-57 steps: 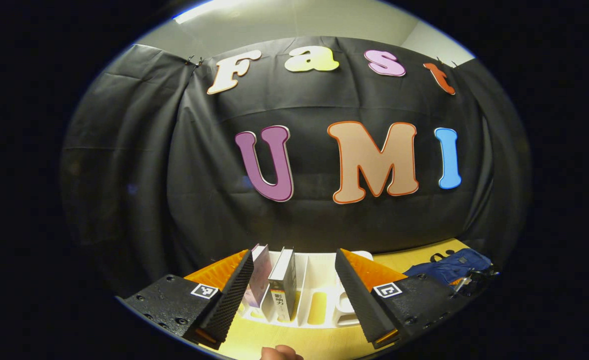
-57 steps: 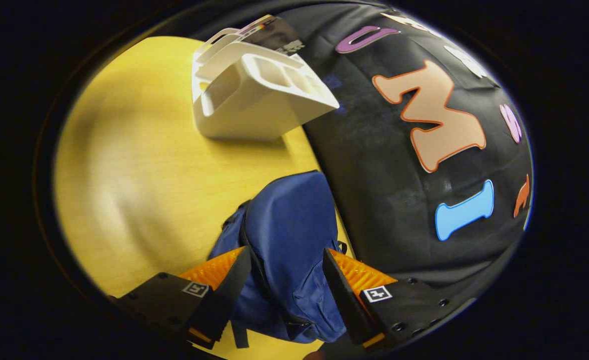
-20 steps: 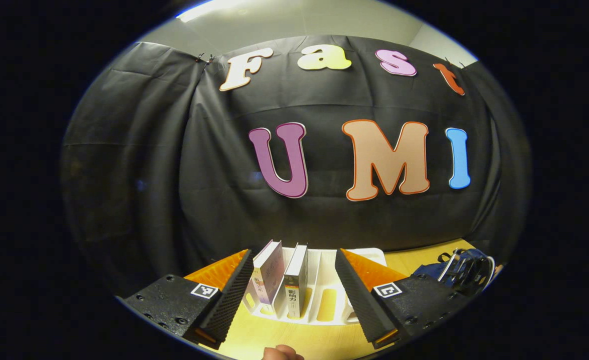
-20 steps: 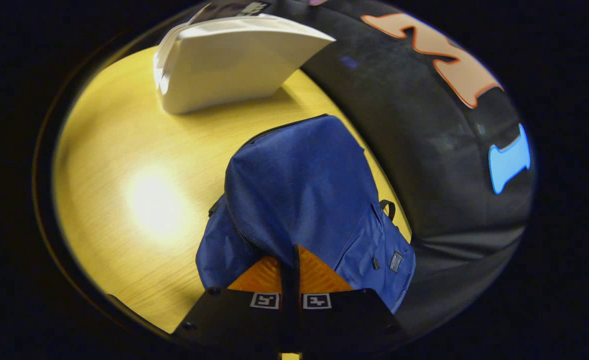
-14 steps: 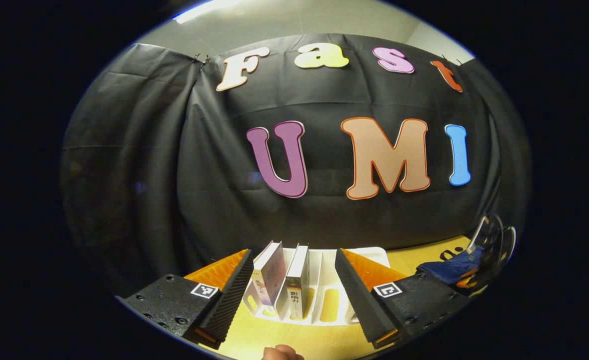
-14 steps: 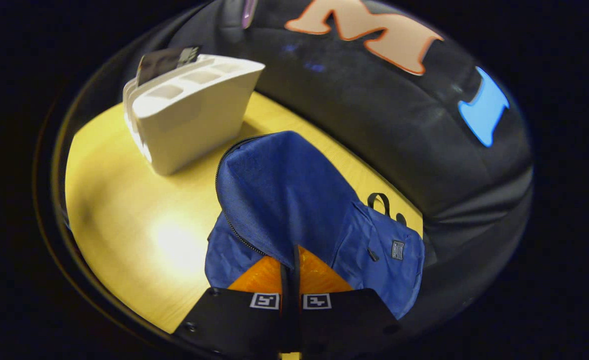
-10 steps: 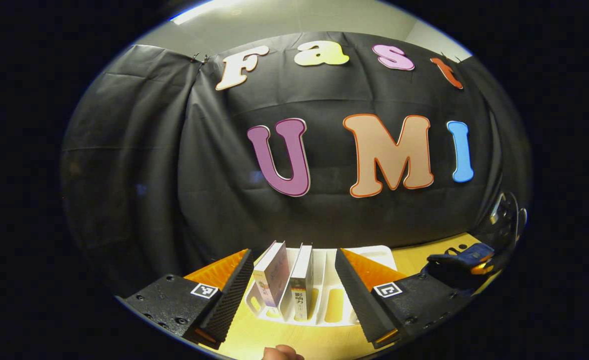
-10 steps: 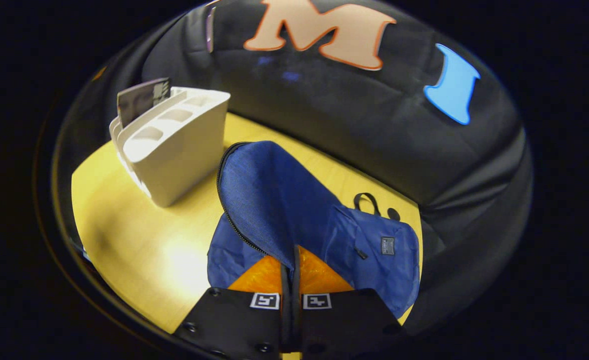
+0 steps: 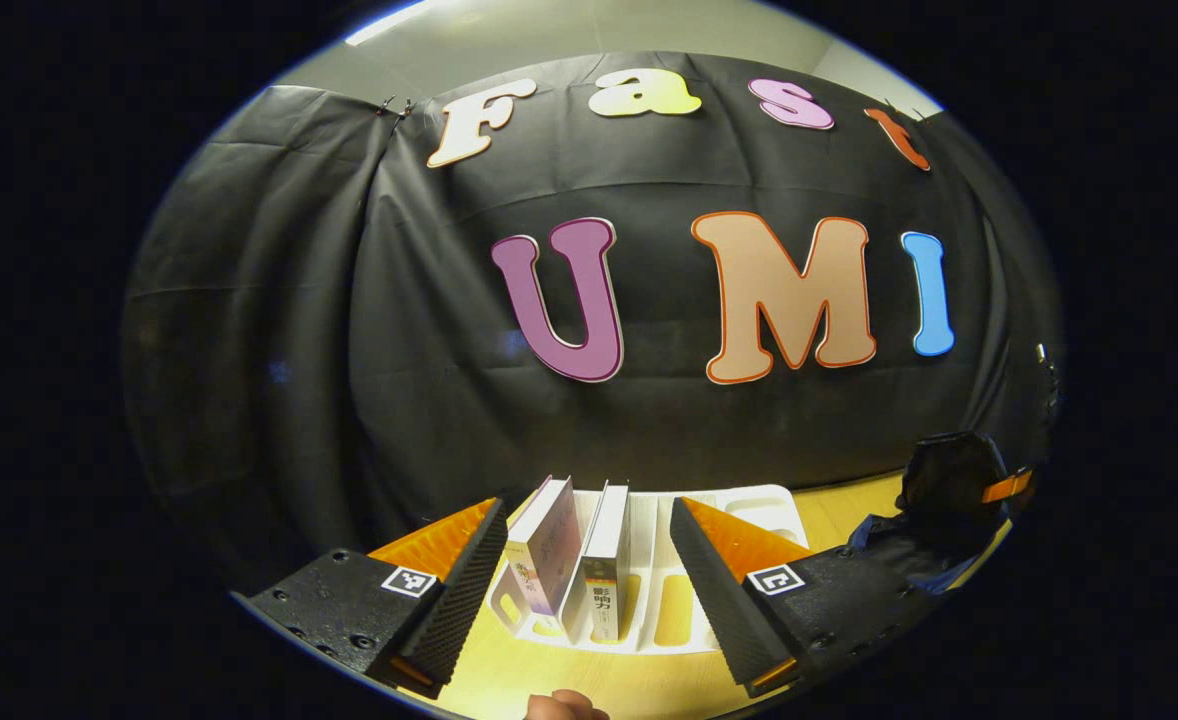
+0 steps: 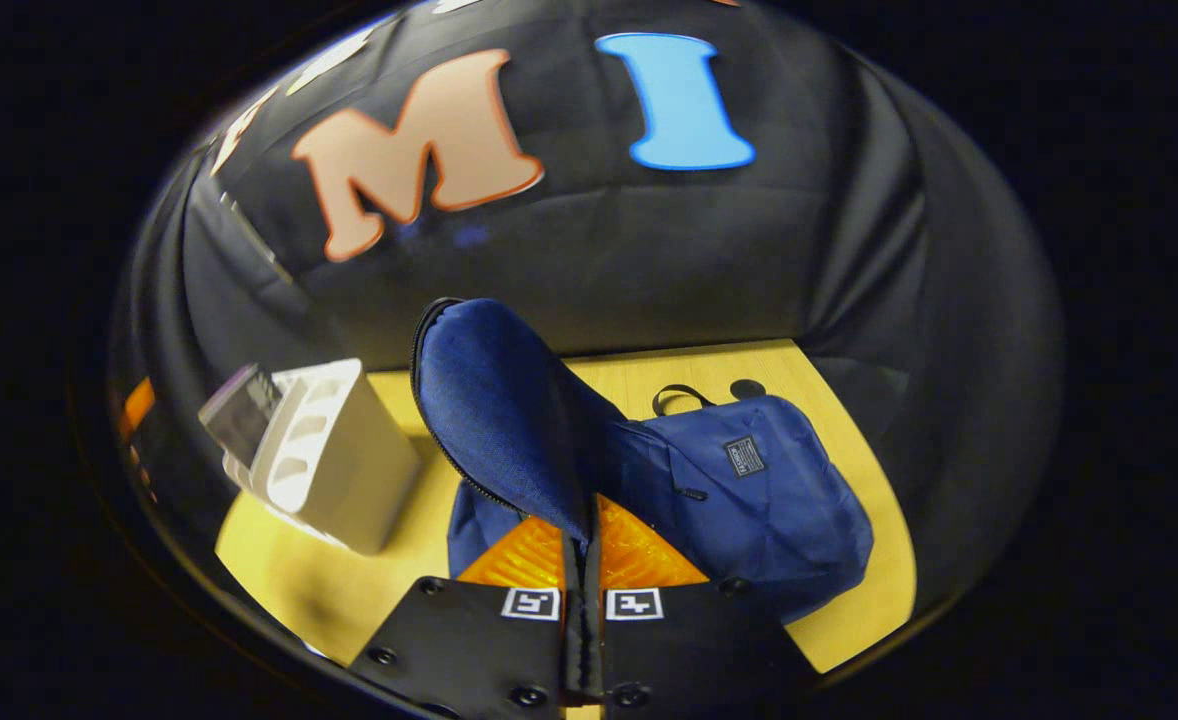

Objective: Open the schoolbag, grab two books from the bookshelf and put them into the schoolbag.

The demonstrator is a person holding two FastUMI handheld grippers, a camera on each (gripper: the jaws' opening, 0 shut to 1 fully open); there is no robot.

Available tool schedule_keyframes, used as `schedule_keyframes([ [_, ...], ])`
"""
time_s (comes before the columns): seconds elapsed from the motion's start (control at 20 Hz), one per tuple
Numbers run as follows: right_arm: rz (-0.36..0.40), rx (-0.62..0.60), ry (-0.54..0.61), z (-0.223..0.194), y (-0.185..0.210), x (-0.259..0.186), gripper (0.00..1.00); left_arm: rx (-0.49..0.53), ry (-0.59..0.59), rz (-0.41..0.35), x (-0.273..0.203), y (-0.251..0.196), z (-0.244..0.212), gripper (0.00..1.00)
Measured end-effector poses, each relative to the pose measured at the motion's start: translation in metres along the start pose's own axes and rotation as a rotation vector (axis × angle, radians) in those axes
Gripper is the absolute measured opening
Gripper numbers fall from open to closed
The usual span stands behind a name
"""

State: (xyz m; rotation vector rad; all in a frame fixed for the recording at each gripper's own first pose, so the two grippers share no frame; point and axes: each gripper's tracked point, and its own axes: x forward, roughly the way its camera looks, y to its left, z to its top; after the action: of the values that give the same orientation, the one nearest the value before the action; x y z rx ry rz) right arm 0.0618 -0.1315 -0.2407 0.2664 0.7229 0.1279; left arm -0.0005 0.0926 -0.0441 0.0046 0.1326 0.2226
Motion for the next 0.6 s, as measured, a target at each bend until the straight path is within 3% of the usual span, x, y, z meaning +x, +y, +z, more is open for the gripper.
schedule_keyframes([
  [0.2,0.012,0.204,-0.008,-0.001,-0.014,0.008,0.0,-0.03,0.065,-0.026,0.018,-0.002,-0.015,0.96],
  [0.3,0.006,0.218,-0.012,0.0,-0.018,0.01,0.06,-0.05,0.118,-0.048,0.031,-0.003,-0.022,0.96],
  [0.6,0.016,0.248,-0.001,-0.002,-0.017,0.015,0.03,-0.111,0.368,-0.149,0.083,-0.019,-0.068,0.96],
])
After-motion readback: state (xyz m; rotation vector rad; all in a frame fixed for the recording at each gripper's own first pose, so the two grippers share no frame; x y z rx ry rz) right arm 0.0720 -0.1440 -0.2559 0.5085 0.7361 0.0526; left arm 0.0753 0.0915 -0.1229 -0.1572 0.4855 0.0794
